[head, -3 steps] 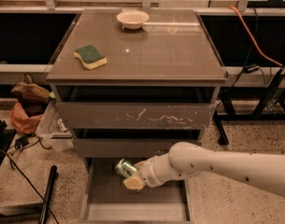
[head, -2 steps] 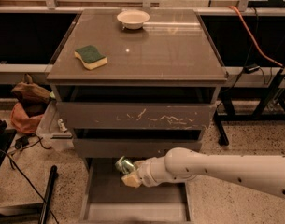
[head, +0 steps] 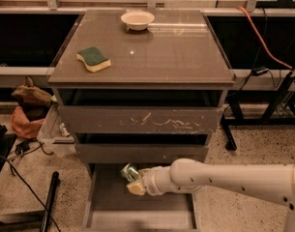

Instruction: Place green can into bottom drawer

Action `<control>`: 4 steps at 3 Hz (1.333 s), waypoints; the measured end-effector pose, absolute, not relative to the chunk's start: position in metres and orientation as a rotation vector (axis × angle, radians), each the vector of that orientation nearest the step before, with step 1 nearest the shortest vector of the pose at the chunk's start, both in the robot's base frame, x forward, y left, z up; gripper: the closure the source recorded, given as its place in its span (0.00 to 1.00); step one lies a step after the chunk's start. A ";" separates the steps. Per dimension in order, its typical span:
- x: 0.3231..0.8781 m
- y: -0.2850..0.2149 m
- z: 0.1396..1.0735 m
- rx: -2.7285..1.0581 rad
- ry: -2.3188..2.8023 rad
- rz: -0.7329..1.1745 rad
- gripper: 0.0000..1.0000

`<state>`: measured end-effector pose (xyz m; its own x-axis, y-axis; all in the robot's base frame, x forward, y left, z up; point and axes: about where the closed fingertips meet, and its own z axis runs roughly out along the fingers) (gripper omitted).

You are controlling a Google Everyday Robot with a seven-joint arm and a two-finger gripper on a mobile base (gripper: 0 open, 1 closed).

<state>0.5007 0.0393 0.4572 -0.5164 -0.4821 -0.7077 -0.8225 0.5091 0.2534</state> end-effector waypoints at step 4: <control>0.507 0.049 0.288 -0.946 2.247 0.895 1.00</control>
Offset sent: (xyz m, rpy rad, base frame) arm 0.0128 0.0006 -0.2036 0.0639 0.0852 -0.0956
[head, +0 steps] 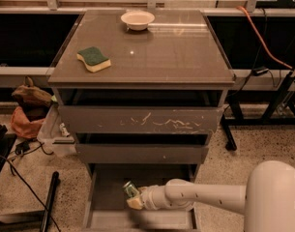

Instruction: Place green can into bottom drawer

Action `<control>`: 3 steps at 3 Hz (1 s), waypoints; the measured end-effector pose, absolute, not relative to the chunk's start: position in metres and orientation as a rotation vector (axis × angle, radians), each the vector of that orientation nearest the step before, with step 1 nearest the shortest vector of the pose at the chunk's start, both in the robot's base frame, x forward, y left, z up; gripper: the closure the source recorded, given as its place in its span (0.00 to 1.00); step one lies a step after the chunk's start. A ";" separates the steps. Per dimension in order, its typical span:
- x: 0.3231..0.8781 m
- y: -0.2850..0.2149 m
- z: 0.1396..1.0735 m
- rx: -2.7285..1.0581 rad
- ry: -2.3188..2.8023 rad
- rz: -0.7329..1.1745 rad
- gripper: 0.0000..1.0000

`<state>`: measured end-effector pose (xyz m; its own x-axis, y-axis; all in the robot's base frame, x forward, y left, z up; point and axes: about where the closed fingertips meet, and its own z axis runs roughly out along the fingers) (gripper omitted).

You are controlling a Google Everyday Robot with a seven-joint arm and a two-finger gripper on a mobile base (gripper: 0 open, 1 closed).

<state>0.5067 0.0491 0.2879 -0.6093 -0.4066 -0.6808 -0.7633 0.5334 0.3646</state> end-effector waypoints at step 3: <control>0.524 0.033 0.174 -0.851 2.249 1.004 1.00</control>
Offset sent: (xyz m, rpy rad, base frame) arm 0.0239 -0.0271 -0.1307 0.0729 0.0502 -0.0463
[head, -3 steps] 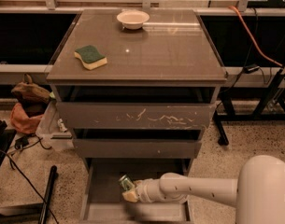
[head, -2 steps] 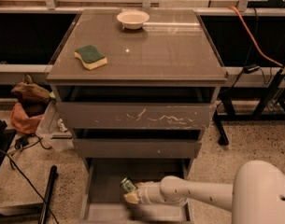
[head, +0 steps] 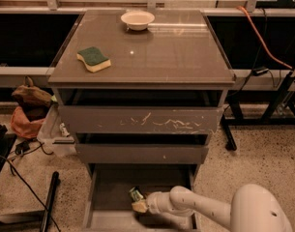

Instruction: Place green can into bottom drawer

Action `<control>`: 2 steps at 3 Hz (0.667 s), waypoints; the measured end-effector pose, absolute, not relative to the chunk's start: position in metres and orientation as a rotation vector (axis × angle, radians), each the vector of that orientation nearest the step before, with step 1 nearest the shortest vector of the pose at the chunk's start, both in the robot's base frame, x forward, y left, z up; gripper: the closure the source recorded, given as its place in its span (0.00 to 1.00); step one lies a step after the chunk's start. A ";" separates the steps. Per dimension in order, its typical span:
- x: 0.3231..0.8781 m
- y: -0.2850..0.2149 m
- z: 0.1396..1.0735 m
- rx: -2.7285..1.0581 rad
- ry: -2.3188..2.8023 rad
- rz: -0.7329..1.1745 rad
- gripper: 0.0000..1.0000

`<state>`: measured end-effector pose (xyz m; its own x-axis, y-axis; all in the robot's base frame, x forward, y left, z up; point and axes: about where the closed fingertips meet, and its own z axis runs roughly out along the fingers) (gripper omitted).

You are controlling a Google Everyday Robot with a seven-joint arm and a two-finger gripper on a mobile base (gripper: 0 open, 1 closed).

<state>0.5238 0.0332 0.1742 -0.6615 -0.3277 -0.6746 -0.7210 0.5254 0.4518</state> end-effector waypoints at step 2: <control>0.536 0.030 0.147 -0.815 2.267 1.064 0.82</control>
Offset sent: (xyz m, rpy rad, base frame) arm 0.0055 -0.0003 -0.0232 0.0269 0.0437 0.0001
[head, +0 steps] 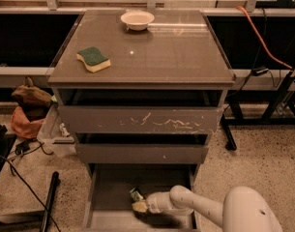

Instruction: Place green can into bottom drawer

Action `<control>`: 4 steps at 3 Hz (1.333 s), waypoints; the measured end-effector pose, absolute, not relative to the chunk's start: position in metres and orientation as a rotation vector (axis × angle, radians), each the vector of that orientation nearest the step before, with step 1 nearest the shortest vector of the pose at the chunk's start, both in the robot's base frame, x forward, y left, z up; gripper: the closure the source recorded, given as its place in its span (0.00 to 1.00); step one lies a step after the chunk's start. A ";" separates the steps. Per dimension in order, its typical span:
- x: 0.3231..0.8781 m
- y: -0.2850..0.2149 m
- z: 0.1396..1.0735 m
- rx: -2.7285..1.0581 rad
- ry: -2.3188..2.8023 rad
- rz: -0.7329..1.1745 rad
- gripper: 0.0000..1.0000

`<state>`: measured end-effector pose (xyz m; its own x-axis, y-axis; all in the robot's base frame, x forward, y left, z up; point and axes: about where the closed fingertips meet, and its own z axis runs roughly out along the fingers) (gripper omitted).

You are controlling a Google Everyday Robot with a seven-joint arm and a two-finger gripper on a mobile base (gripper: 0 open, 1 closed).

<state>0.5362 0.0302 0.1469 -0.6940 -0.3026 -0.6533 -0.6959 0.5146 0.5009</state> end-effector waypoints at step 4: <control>0.536 0.031 0.147 -0.816 2.267 1.064 0.00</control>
Offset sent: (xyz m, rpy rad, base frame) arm -0.0003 0.0002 0.0000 0.0000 0.0001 0.0004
